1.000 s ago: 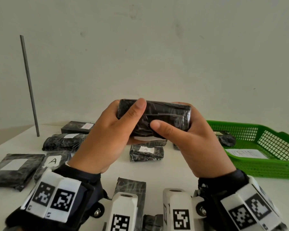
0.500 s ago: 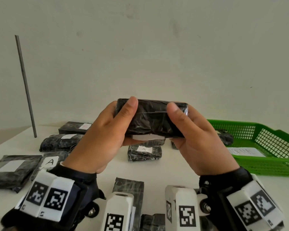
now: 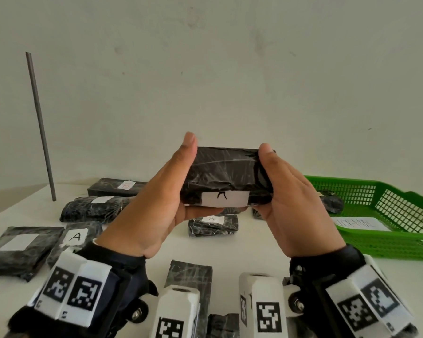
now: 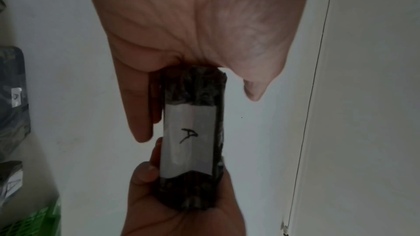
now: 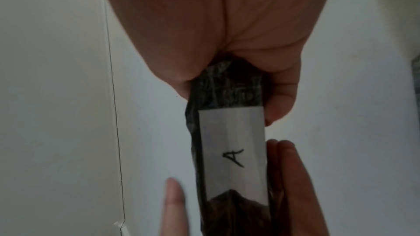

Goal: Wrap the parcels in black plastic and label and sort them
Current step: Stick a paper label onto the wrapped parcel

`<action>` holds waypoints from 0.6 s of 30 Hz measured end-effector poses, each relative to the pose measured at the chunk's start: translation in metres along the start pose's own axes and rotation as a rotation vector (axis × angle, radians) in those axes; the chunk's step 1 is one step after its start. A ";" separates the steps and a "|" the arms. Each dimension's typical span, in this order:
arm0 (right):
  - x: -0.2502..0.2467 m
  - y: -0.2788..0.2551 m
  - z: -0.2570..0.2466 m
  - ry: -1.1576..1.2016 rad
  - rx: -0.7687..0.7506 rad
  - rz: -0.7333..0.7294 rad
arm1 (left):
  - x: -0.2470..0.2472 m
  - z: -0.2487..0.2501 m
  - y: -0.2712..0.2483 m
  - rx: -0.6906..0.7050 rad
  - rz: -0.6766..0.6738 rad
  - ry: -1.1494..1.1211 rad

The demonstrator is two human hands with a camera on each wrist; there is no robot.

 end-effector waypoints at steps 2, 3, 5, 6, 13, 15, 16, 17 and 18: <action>-0.002 0.000 0.000 0.055 0.027 -0.027 | -0.001 -0.002 0.002 -0.003 0.036 0.028; -0.002 -0.001 -0.002 0.061 0.016 -0.042 | -0.003 -0.005 0.004 -0.010 0.055 0.034; 0.000 -0.003 -0.007 -0.025 -0.067 -0.030 | -0.007 -0.009 0.007 -0.014 0.106 0.053; 0.002 -0.004 -0.010 -0.069 -0.126 -0.005 | -0.009 -0.011 0.008 0.008 0.151 0.082; 0.020 -0.012 -0.010 0.004 -0.248 -0.018 | 0.000 -0.011 0.004 0.025 0.124 0.158; 0.022 -0.012 -0.010 -0.068 -0.256 -0.055 | 0.006 -0.013 0.000 -0.045 -0.015 0.097; 0.024 -0.013 -0.008 -0.091 -0.245 -0.075 | 0.008 -0.014 -0.002 -0.056 -0.066 0.093; 0.026 -0.014 -0.006 -0.080 -0.213 -0.094 | 0.011 -0.015 -0.004 -0.056 -0.107 0.104; 0.027 -0.014 -0.004 -0.048 -0.183 -0.117 | 0.014 -0.015 -0.006 -0.045 -0.136 0.114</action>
Point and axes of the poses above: each hand's wrist, its own y-axis towards the middle knuckle, its own x-axis out of the palm, z = x × y, the point moved 3 cm from there along y, towards the middle knuckle, and after that the axes turned 9 degrees about z, right-handed, at the moved point
